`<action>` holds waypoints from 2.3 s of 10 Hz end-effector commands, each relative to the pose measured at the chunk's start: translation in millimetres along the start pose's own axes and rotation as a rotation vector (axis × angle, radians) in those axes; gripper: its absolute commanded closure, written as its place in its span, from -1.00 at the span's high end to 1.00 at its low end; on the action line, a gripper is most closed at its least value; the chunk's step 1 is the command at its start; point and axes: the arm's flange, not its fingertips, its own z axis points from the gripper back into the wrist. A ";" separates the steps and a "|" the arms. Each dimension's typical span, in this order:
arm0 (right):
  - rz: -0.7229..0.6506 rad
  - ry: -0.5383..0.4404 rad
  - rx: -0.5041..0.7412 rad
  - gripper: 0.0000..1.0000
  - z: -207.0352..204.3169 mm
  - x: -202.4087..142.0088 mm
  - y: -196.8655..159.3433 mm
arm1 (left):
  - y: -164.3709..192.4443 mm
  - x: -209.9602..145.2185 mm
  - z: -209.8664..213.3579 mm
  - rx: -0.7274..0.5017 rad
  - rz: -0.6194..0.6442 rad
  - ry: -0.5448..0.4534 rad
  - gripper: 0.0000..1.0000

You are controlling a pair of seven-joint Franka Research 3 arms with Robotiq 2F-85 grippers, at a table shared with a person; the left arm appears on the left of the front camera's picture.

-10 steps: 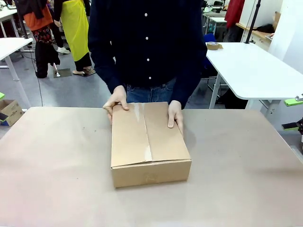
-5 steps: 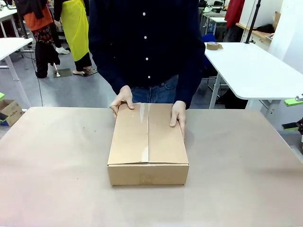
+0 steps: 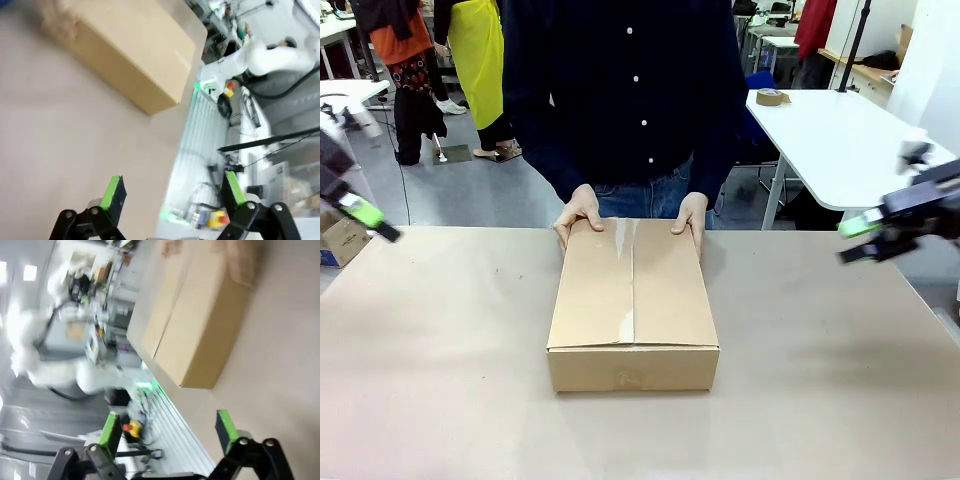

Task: Pack the gift set into the box.
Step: Press and hold the closed box until the human finishes sealing it.

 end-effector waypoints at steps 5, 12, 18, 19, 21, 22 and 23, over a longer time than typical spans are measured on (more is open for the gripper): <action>0.325 0.024 0.037 1.00 -92.2 -4.7 42.8 | -7.2 22.2 -60.8 0.009 -0.287 -0.128 1.00; 1.191 -0.270 0.294 1.00 -200.6 72.1 -2.0 | -1.7 24.0 -187.0 0.046 -1.020 -0.701 1.00; 1.219 -0.285 0.092 1.00 -233.4 77.8 -36.7 | -1.9 46.7 -237.4 0.052 -0.926 -0.558 1.00; 1.218 -0.282 0.092 1.00 -242.8 76.8 -46.3 | 5.7 56.0 -249.0 0.058 -0.901 -0.523 1.00; 1.211 -0.264 0.081 1.00 -248.3 73.3 -54.6 | 25.8 68.3 -259.8 0.131 -0.855 -0.504 1.00; 1.213 -0.227 0.065 1.00 -249.0 70.1 -57.3 | 33.4 72.6 -263.7 0.165 -0.834 -0.495 1.00; 1.206 -0.181 0.062 1.00 -250.8 64.1 -60.1 | 42.0 76.6 -268.8 0.197 -0.829 -0.460 1.00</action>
